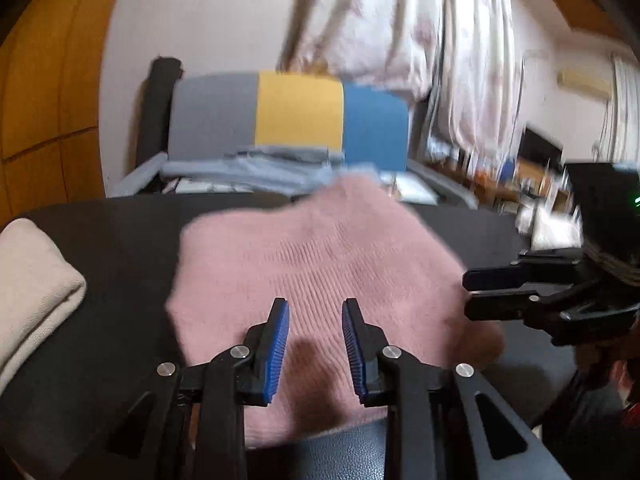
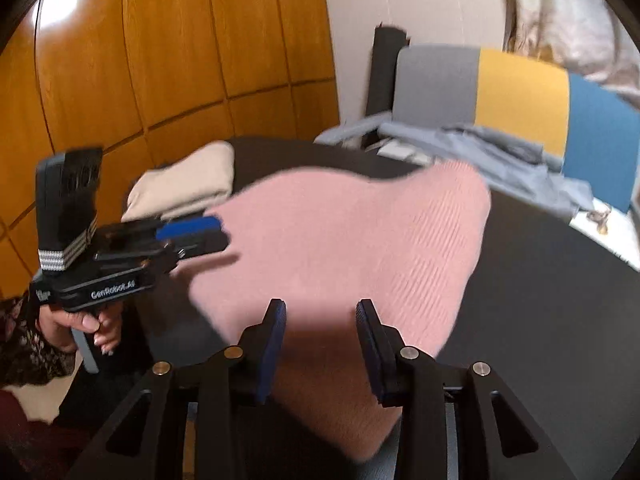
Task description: Fold clothes
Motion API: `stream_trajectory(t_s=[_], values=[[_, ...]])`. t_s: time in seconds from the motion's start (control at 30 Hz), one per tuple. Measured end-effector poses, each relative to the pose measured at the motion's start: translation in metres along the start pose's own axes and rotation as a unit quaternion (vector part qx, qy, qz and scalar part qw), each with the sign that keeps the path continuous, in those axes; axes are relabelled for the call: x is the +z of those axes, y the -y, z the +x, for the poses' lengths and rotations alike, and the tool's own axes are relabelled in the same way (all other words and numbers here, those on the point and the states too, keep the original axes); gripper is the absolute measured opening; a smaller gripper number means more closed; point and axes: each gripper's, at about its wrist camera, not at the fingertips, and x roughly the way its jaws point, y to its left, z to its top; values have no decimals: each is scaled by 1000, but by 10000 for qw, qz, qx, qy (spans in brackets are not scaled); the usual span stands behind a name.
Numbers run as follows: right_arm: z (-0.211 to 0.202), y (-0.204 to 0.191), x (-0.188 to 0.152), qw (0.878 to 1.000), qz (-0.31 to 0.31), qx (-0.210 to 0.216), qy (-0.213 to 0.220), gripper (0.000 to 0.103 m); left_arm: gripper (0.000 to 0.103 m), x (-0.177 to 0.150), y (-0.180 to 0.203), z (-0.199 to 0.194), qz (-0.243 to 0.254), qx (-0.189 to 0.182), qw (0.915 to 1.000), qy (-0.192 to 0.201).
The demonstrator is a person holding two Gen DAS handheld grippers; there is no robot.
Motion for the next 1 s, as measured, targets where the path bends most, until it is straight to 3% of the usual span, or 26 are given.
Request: stream_trajectory(t_s=[0.03,0.1,0.2,0.27,0.37,0.4,0.5,0.57,0.67,0.77,0.87,1.0], values=[[10,0,-7,9995,-53,-139,-264,37,27,-7,-5,10,-16,113,9997,-228],[16,6,-15,9991,43,-13,-416,37,28,-16,-14,22,-123,210,9982,-543],[10,20,-7,9976,338,406,-441,36,28,-1,-21,11,-396,-13,9973,-616],[-10,34,15,9966,581,589,21,36,28,24,-19,-4,-368,-136,9988,-282],[-10,58,53,9964,774,156,297,36,28,63,-20,4,-296,-175,9994,4],[-4,65,64,9964,780,-39,321,36,28,72,-21,16,-211,-71,9997,-60],[27,80,89,9968,712,-287,218,37,28,86,-29,64,102,459,9974,-550],[52,86,104,9975,637,-304,56,37,28,84,-46,93,27,713,9928,-965],[93,99,115,9959,671,-495,-349,37,28,73,-67,107,-306,601,9915,-1113],[120,137,96,9802,1888,-171,-563,46,29,64,-69,106,-315,547,9933,-965],[121,142,88,9790,1999,-88,-400,46,29,61,-74,105,-422,430,9947,-828],[120,143,93,9746,2196,-63,-427,49,29,68,-85,109,-700,109,9925,-999]])
